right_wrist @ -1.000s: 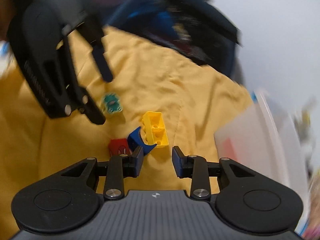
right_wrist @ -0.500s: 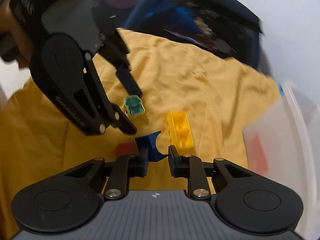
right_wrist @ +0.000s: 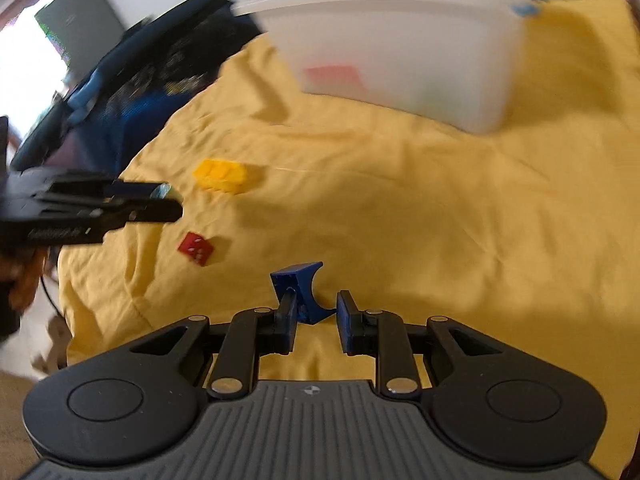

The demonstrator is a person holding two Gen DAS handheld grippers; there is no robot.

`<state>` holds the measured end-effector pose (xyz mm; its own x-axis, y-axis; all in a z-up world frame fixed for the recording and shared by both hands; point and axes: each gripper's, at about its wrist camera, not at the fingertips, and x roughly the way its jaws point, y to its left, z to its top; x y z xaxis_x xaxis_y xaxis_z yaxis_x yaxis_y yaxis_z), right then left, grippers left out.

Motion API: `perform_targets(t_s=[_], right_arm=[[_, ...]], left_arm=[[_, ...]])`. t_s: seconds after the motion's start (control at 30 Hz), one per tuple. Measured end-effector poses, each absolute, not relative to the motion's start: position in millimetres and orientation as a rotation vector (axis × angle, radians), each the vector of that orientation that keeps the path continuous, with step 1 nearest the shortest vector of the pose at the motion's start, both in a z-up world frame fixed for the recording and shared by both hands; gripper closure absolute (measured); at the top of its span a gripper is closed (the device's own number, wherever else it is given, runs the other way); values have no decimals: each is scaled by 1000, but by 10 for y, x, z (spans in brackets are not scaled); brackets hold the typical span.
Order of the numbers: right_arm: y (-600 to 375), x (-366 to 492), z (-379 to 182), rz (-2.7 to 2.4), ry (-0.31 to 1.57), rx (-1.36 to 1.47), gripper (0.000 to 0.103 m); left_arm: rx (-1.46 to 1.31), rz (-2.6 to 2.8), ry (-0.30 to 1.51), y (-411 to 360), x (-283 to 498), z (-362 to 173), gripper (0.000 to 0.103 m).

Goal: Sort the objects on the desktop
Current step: 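Carry the blue cube and frog tile over the white bin and open both grippers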

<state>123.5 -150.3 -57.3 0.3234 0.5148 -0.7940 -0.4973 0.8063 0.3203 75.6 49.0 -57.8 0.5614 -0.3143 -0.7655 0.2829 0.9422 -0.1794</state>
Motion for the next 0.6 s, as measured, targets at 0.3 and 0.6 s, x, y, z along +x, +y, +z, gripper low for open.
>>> perform_targets(t_s=[0.3, 0.6], right_arm=[[-1616, 1167, -514, 525, 970, -47, 73], [-1287, 1095, -558, 518, 955, -98, 51]], left_arm=[[57, -352, 945, 173, 768, -866, 66], [92, -341, 930, 192, 685, -911, 64]])
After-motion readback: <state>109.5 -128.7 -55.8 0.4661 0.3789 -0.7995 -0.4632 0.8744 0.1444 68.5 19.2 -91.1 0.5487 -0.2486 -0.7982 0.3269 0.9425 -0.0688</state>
